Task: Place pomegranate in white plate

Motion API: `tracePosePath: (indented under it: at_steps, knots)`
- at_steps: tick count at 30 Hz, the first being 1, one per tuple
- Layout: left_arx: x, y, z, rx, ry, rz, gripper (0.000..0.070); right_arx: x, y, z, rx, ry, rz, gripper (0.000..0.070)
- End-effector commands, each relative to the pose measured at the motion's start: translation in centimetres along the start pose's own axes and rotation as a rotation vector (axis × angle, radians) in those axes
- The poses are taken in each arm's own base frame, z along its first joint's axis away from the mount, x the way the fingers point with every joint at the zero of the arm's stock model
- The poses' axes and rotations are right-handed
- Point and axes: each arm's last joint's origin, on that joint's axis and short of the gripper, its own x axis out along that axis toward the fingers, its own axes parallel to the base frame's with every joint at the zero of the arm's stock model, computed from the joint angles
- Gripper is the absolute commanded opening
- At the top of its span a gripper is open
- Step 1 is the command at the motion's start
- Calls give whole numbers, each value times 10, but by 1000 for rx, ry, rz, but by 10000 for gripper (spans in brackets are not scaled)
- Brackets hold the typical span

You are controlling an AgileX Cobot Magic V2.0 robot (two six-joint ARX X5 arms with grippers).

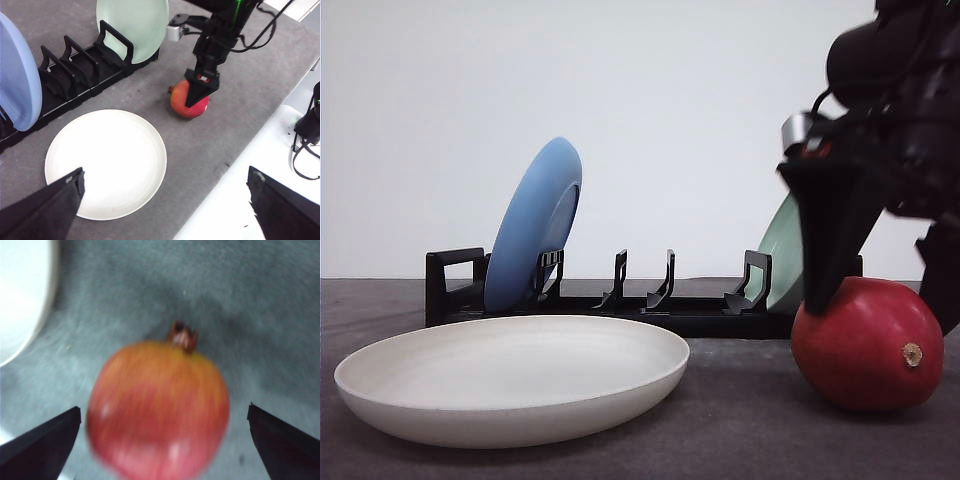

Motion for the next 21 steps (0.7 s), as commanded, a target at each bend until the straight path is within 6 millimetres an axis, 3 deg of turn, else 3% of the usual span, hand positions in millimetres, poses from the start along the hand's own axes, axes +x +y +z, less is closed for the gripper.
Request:
tracePosePath:
  at_steps: [1, 10, 13, 17, 21]
  knots:
    - [-2, -2, 3, -11, -5, -17, 636, 7, 0, 6, -13, 13, 0, 700]
    - [-2, -2, 2, -15, -2, -15, 636, 27, -7, 11, 9, 70, 0, 693]
    - [-2, -2, 2, -15, -2, -15, 636, 27, -7, 11, 12, 71, 0, 531]
    - [-2, -2, 3, -15, -4, -16, 636, 22, -4, 15, 29, 68, 0, 512]
    - [-2, -2, 3, -16, -11, -18, 636, 8, 15, 28, -12, 65, 5, 513]
